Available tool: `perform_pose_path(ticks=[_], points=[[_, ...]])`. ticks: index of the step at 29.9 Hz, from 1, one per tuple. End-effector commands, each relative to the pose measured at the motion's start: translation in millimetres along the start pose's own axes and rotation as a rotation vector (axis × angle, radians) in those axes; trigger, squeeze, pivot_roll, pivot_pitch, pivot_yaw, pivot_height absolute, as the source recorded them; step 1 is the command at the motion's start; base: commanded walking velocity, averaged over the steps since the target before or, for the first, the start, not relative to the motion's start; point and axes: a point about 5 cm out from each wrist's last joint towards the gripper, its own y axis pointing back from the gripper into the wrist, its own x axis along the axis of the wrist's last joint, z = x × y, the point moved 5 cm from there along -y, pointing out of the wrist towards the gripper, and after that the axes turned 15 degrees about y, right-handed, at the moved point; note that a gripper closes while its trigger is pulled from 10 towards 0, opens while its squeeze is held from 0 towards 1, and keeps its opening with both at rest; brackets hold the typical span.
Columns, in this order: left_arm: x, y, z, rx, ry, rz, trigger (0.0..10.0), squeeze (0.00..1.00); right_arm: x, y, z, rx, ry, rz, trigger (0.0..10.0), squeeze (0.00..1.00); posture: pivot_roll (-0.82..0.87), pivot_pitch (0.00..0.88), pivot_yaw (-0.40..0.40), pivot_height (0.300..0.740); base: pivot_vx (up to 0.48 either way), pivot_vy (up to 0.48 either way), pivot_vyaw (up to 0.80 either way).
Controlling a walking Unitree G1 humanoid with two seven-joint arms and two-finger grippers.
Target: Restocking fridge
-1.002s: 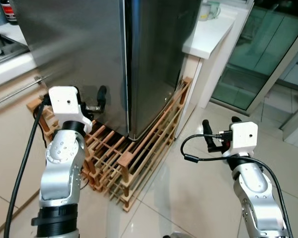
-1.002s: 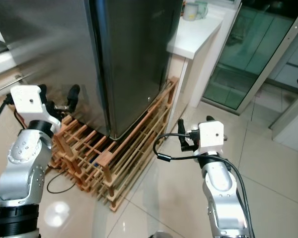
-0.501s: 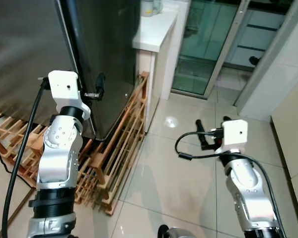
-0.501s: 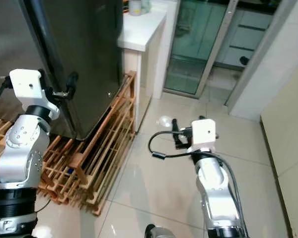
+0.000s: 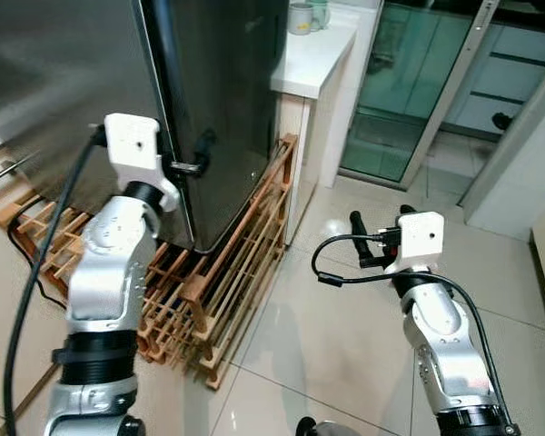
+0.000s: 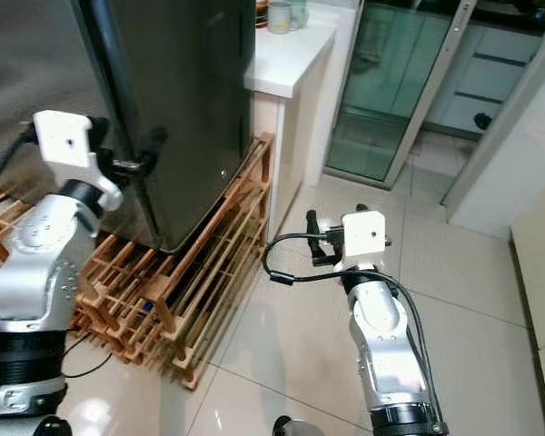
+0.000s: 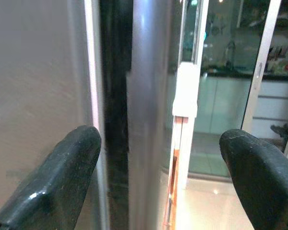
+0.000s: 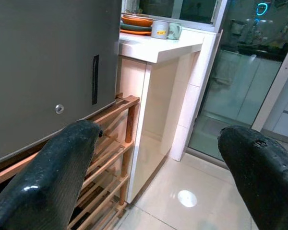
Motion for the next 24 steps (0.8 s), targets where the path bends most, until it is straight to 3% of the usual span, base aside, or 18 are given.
perform_pose_path(ticks=[1,6,9,10,13,14,15,18,19,20,21,22,23,24], points=[[-3,-6.4,2.5,0.005,0.015,-0.024,10.0,0.00,2,0.1,1.7,-0.003,0.015,0.014,10.0,0.00,-0.06,0.000,-0.001,0.740,0.000,0.000,0.00],[-8,-12.0,3.4,0.009,0.023,-0.047,10.0,0.00,1,1.1,2.4,-0.006,0.017,0.012,10.0,0.00,-0.07,0.000,0.005,0.740,0.000,0.000,0.00],[-16,-20.4,14.2,-0.033,0.040,-0.069,10.0,0.00,0,2.9,1.3,-0.007,0.015,0.008,10.0,0.00,-0.08,0.000,0.009,0.740,0.000,0.000,0.00],[-18,-23.0,19.9,-0.057,0.045,-0.072,10.0,0.00,0,3.2,0.9,-0.005,0.014,0.008,10.0,0.00,-0.08,0.000,0.009,0.740,0.000,0.000,0.00],[-25,-35.1,56.0,-0.209,0.046,-0.091,10.0,0.00,-1,3.2,-4.6,0.027,0.007,0.001,10.0,0.00,-0.09,0.000,-0.001,0.740,0.000,0.000,0.00],[-28,-45.0,89.8,-0.332,0.031,-0.099,10.0,0.00,-5,6.5,-12.4,0.079,0.005,-0.014,10.0,0.00,-0.10,0.000,-0.004,0.740,0.000,0.000,0.00],[-28,-45.0,89.8,-0.332,0.031,-0.099,10.0,0.00,-5,6.5,-12.4,0.079,0.005,-0.014,10.0,0.00,-0.10,0.000,-0.004,0.740,0.000,0.000,0.00],[-27,-51.2,131.4,-0.476,0.066,-0.103,10.0,0.00,-10,14.0,-18.7,0.124,0.003,-0.032,10.0,0.00,-0.13,0.000,0.009,0.740,0.000,0.000,0.00],[-24,-54.7,169.1,-0.581,0.228,-0.116,10.0,0.00,-19,21.9,-23.9,0.165,-0.001,-0.064,10.0,0.00,-0.11,0.000,0.012,0.740,0.000,0.000,0.00],[-23,-55.2,188.8,-0.632,0.299,-0.123,10.0,0.00,-24,25.8,-27.4,0.190,-0.004,-0.080,10.0,0.00,-0.11,0.000,0.009,0.740,0.000,0.000,0.00],[-23,-55.2,188.8,-0.632,0.299,-0.123,10.0,0.00,-24,25.8,-27.4,0.190,-0.004,-0.080,10.0,0.00,-0.11,0.000,0.009,0.740,0.000,0.000,0.00],[-19,-36.2,262.3,-0.874,0.365,-0.149,10.0,0.00,-30,31.5,-37.8,0.236,-0.010,-0.101,10.0,0.00,-0.13,0.000,0.023,0.740,0.000,0.000,0.00],[-19,-36.2,262.3,-0.874,0.365,-0.149,10.0,0.00,-30,31.5,-37.8,0.236,-0.010,-0.101,10.0,0.00,-0.13,0.000,0.023,0.740,0.000,0.000,0.00],[-16,-24.4,287.7,-0.973,0.375,-0.157,10.0,0.00,-31,32.7,-41.6,0.251,-0.009,-0.104,10.0,0.00,-0.13,0.000,0.023,0.740,0.000,0.000,0.00]])
